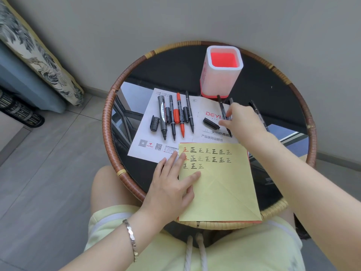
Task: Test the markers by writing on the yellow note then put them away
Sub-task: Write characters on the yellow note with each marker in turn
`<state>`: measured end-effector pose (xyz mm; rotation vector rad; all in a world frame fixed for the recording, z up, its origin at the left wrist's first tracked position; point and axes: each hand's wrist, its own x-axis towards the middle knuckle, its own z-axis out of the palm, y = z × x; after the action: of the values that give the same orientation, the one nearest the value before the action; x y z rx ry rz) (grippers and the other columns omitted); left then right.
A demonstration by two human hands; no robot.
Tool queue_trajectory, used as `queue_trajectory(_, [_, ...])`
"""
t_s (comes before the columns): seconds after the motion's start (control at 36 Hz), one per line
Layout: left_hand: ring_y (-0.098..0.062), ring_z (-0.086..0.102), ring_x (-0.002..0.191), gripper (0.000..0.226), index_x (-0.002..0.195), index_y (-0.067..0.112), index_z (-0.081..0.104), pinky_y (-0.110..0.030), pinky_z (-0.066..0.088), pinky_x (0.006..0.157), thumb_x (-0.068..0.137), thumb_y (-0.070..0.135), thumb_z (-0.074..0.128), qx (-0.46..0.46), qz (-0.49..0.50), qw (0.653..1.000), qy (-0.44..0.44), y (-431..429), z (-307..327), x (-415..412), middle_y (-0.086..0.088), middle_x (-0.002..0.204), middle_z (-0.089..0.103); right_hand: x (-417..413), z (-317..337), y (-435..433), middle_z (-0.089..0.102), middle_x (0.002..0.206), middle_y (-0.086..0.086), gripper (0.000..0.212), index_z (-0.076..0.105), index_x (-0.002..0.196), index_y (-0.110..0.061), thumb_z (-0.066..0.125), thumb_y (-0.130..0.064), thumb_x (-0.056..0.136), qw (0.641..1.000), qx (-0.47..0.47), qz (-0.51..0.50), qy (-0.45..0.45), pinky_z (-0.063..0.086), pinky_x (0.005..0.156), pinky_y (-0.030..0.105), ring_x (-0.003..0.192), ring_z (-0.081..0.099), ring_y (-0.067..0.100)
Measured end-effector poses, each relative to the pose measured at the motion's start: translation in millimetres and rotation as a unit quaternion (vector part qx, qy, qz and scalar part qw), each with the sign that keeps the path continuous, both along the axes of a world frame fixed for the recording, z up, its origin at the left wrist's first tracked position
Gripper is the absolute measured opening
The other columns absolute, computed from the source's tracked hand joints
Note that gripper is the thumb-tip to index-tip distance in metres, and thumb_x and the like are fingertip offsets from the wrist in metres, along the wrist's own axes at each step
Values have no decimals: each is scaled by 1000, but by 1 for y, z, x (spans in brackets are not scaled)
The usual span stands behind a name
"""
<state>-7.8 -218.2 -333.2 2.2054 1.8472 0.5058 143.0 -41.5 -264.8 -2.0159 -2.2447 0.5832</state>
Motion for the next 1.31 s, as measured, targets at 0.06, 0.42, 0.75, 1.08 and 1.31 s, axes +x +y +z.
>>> queue_trajectory(0.06, [-40, 48, 123, 35, 105, 27, 69, -47, 28, 102, 79, 28, 46, 1, 0, 1000, -1, 0, 0, 0, -23, 130, 53, -1, -5, -2, 61, 103, 19, 27, 55, 101, -1, 58, -24, 89, 999, 16, 7, -27, 42, 71, 37, 93, 57, 37])
queue_trajectory(0.42, [-39, 48, 124, 34, 105, 28, 68, -46, 28, 102, 79, 27, 47, 2, 1, 1000, -7, -1, -1, 0, -23, 130, 53, -30, -19, -8, 57, 108, 13, 22, 57, 106, -6, 49, -16, 89, 992, 81, 98, 2, 38, 68, 32, 98, 53, 31])
queue_trajectory(0.75, [-37, 46, 125, 33, 106, 31, 66, -46, 28, 103, 78, 28, 48, 1, 0, 1000, 2, -1, -3, 0, -21, 131, 53, -50, -12, -1, 64, 93, 4, 25, 61, 101, -10, 63, -29, 85, 985, 43, 27, 165, 42, 73, 29, 86, 55, 18])
queue_trajectory(1.08, [-37, 48, 124, 34, 105, 31, 67, -46, 28, 102, 77, 29, 47, 1, 2, 1000, 6, 0, -1, 0, -21, 131, 53, -72, -10, -4, 57, 75, 23, 10, 59, 78, 2, 65, -7, 77, 992, -47, -16, 119, 51, 55, 39, 67, 60, 33])
queue_trajectory(1.31, [-38, 48, 124, 34, 105, 31, 66, -46, 28, 102, 77, 29, 47, 2, 1, 1000, 5, -1, -1, 0, -22, 131, 53, -56, 6, -3, 37, 58, 4, 30, 62, 94, 10, 62, -14, 77, 955, -140, -79, 251, 25, 40, 17, 46, 29, 14])
